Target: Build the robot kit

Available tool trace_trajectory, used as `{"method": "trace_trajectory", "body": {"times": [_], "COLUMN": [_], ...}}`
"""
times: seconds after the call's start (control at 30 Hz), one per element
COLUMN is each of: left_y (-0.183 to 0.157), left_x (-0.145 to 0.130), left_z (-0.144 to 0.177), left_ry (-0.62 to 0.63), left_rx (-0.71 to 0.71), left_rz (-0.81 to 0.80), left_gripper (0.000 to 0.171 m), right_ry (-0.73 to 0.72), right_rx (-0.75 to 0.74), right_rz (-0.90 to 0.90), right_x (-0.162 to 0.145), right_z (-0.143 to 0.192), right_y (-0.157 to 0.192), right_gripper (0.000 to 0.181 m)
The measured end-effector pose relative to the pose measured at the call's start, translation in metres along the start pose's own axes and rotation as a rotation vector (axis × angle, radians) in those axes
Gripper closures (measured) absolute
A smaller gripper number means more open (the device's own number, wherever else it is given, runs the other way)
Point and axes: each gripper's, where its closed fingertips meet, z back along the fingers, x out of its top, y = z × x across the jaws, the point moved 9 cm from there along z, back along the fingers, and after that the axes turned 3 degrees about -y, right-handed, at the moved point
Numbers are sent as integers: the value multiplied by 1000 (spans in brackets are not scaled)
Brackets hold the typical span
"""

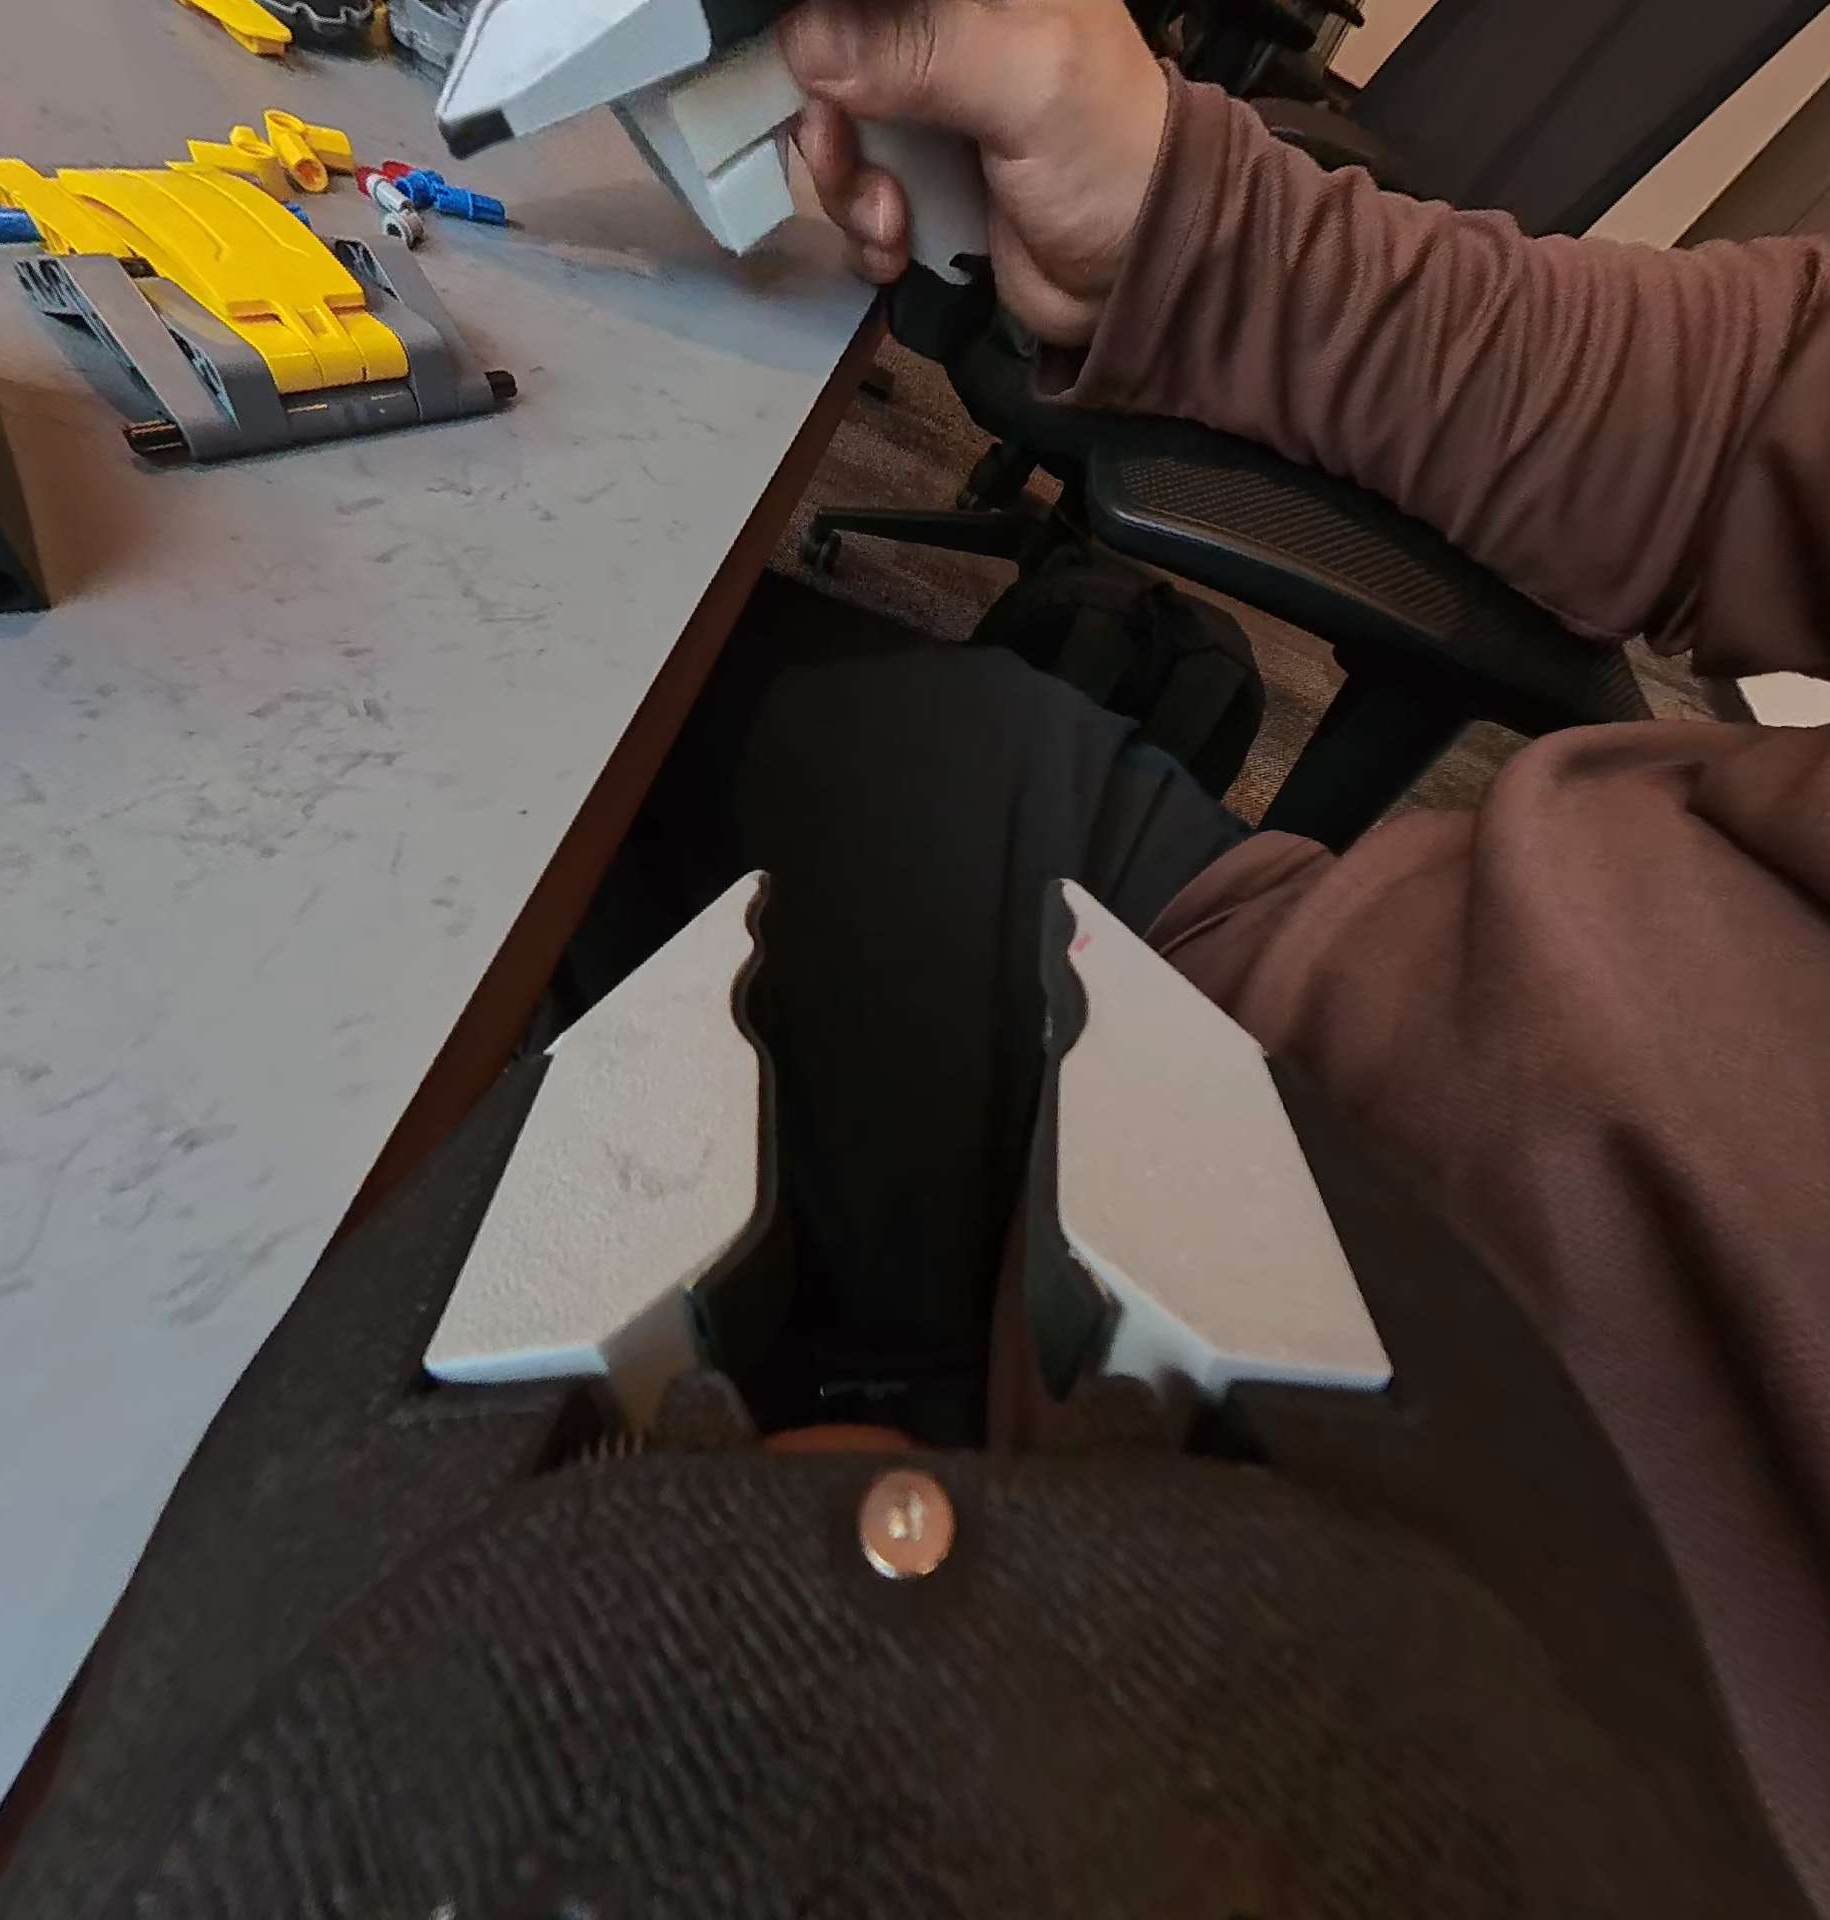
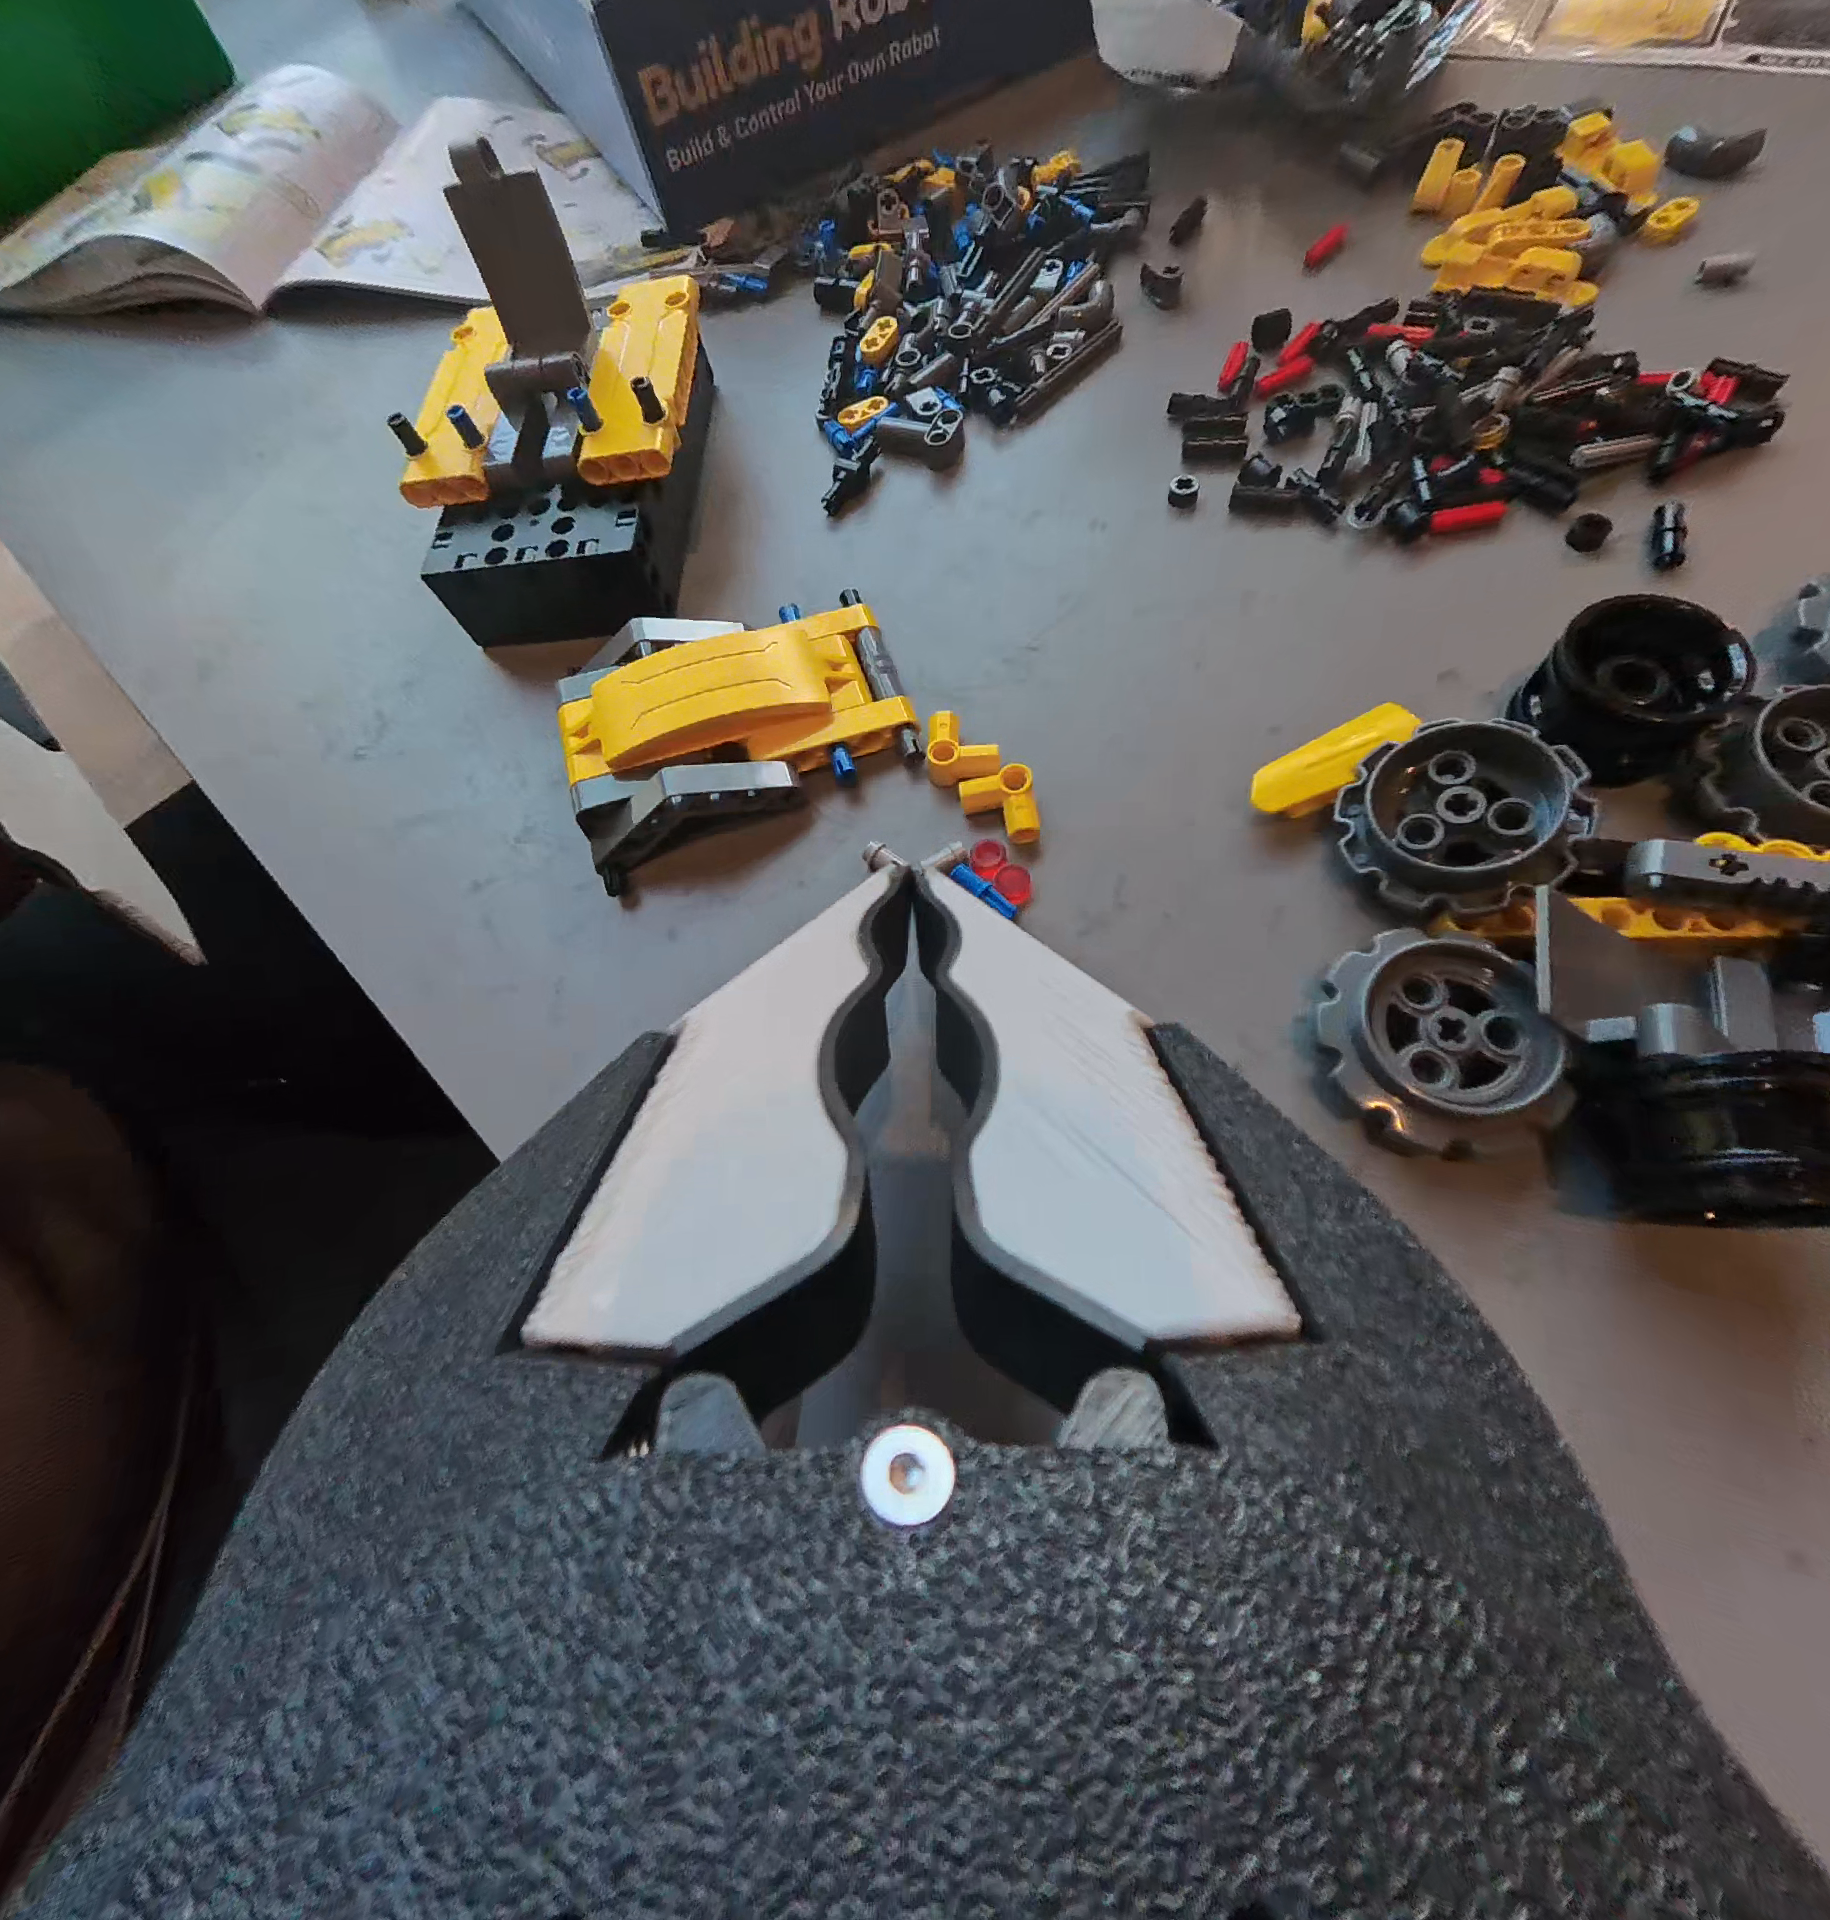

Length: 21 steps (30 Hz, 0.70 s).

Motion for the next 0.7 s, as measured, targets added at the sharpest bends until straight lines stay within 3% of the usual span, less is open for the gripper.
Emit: {"method": "trace_trajectory", "body": {"times": [0.3, 0.57, 0.7], "left_y": [0, 1, 3], "left_x": [0, -2, -1], "left_z": [1, -5, -4], "left_ry": [-3, 10, 8], "left_rx": [4, 7, 11], "left_rz": [1, 2, 4], "left_gripper": [124, 124, 124], "right_ry": [-84, -72, 1], "right_rx": [-53, 87, 82], "right_rz": [-32, 26, 89], "right_x": [11, 23, 25], "right_z": [6, -16, -33], "right_y": [2, 41, 53], "right_gripper": [157, 137, 118]}}
